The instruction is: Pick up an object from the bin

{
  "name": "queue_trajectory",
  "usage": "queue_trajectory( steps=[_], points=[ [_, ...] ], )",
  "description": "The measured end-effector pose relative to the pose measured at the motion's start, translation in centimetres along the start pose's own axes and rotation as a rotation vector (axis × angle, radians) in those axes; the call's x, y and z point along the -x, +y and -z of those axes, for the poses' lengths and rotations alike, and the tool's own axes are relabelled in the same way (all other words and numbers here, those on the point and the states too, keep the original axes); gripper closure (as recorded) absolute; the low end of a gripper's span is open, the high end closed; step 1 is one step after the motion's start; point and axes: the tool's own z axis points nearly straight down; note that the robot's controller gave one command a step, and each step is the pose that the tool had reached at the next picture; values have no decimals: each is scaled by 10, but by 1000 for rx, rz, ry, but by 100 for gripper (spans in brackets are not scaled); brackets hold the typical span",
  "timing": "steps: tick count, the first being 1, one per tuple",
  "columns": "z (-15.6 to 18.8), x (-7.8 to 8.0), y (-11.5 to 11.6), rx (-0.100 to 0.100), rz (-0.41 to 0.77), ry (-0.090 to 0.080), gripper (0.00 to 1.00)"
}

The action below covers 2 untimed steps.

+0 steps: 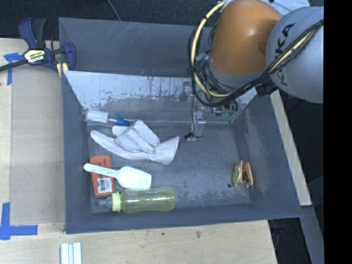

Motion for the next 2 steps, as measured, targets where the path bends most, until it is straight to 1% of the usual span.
queue_trajectory(
  steps=[1,2],
  points=[
    [5,1,0,0,-1,-8,0],
    [-43,-4,15,1,-3,-15,0]
  ],
)
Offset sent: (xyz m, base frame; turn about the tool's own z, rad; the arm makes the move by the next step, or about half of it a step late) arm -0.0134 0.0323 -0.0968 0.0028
